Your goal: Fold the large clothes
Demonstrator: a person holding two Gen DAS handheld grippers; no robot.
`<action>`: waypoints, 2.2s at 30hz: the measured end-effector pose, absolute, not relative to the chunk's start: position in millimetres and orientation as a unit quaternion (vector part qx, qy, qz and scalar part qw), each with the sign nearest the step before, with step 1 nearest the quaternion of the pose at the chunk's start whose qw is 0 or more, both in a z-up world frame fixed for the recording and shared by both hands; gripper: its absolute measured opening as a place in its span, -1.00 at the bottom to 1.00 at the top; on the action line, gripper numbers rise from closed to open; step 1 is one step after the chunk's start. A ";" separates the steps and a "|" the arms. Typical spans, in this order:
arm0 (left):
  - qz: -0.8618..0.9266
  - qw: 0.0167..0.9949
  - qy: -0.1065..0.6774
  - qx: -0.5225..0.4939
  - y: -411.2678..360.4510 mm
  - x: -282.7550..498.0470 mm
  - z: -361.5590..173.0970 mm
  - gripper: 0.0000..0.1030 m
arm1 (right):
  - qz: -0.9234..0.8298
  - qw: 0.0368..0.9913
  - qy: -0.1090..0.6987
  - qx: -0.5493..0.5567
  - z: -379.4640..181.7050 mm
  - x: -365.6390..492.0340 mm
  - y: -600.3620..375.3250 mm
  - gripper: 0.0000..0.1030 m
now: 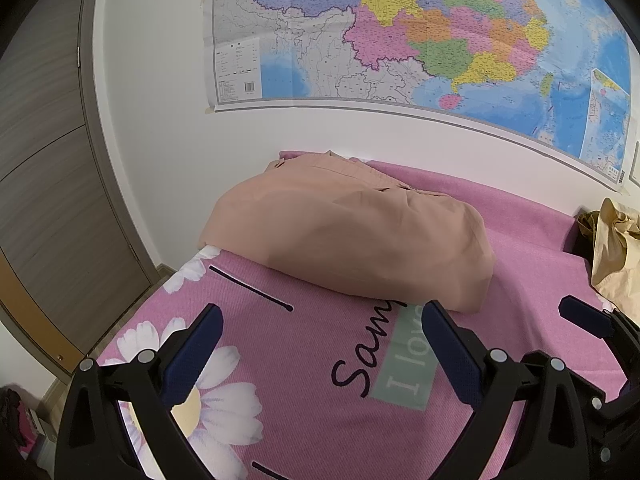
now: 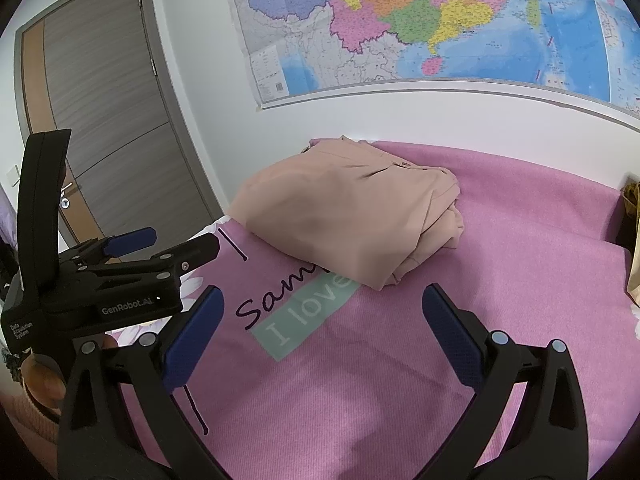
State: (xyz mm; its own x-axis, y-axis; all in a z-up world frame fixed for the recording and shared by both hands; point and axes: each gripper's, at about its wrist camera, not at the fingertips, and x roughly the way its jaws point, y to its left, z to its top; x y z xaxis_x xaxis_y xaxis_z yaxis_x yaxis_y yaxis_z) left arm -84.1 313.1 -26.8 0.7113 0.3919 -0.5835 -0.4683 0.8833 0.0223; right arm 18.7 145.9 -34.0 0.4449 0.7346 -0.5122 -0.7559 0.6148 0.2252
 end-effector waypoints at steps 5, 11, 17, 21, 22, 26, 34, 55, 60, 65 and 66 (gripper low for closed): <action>0.234 0.923 0.300 -0.063 313.4 -84.1 -27.0 0.87 | 0.440 0.849 0.292 -0.017 -33.9 18.3 146.8 0.90; 0.234 0.923 0.300 -0.064 312.8 -84.4 -27.1 0.87 | 0.441 0.848 0.292 -0.017 -34.1 18.2 146.6 0.90; 0.234 0.922 0.301 -0.065 311.6 -84.3 -27.0 0.87 | 0.439 0.849 0.293 -0.016 -33.8 17.2 146.0 0.90; 0.234 0.922 0.301 -0.066 311.6 -84.6 -27.0 0.87 | 0.439 0.849 0.293 -0.016 -34.1 17.4 146.3 0.90; 0.234 0.922 0.302 -0.065 311.4 -84.4 -27.2 0.87 | 0.439 0.849 0.293 -0.016 -34.0 17.6 146.3 0.90; 0.235 0.922 0.302 -0.065 311.0 -84.4 -27.9 0.87 | 0.441 0.848 0.294 -0.016 -34.2 17.7 146.6 0.90; 0.234 0.922 0.302 -0.065 311.1 -84.0 -29.0 0.87 | 0.441 0.848 0.294 -0.015 -34.7 17.3 146.8 0.90; 0.232 0.922 0.302 -0.067 309.0 -83.7 -30.7 0.87 | 0.442 0.847 0.294 -0.015 -35.2 17.9 147.4 0.90; 0.232 0.922 0.302 -0.067 309.1 -83.9 -31.6 0.87 | 0.442 0.847 0.294 -0.015 -34.6 17.5 147.0 0.90; 0.232 0.922 0.303 -0.067 309.2 -83.6 -32.3 0.87 | 0.442 0.848 0.294 -0.015 -34.2 17.5 146.8 0.90; 0.231 0.922 0.304 -0.067 309.1 -83.2 -32.8 0.87 | 0.443 0.847 0.294 -0.014 -34.3 18.0 147.0 0.90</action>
State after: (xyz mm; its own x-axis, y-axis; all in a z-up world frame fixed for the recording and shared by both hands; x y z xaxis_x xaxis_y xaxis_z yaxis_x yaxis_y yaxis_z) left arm -83.2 309.1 -32.8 0.7078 0.3859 -0.5917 -0.4674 0.8839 0.0173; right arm 18.0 147.0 -34.3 0.4349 0.7413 -0.5112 -0.7581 0.6078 0.2364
